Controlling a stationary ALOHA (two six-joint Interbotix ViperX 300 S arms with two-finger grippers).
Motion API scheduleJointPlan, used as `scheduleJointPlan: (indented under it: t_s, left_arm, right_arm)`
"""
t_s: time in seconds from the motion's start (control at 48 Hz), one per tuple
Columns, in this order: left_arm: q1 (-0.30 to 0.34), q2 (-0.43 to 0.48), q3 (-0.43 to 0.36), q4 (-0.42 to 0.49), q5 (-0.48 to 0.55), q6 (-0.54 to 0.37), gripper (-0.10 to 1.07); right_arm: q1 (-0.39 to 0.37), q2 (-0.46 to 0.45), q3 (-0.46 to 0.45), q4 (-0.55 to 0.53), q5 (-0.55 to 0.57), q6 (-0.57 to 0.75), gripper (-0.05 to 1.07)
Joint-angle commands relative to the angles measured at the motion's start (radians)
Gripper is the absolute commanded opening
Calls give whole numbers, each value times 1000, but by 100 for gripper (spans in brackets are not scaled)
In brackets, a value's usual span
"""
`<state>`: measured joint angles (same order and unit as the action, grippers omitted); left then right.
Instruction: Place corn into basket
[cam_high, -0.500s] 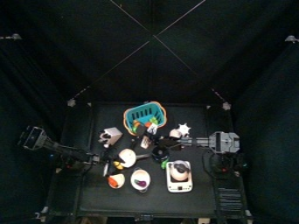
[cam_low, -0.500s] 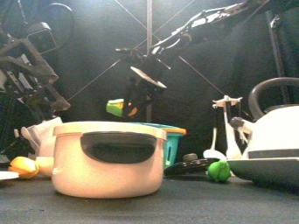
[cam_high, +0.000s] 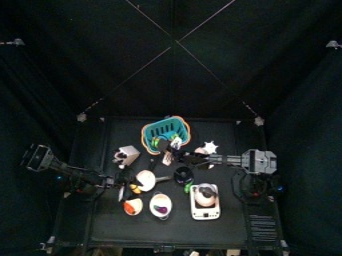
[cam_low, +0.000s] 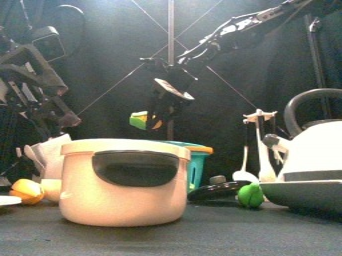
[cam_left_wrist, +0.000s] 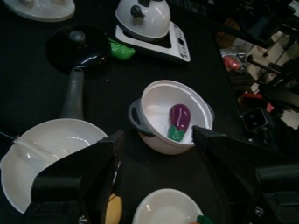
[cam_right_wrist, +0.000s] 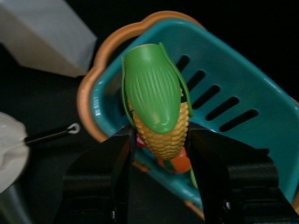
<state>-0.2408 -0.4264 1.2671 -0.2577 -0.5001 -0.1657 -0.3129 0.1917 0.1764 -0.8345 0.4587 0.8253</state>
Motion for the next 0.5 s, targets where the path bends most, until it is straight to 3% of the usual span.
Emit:
scheduleJointPlan:
  t_s: [0.0,0.312,0.479]
  left_arm:
    - [3,0,-17,0,-3,3,97]
    - [3,-2,-14,0,-3,2,97]
    - [3,0,-17,0,-3,2,97]
  right_arm:
    - [-40,-3,-25,21,-46,2,65]
    - [-80,18,-6,55,-67,3,98]
    - [-74,-17,21,67,-61,0,103]
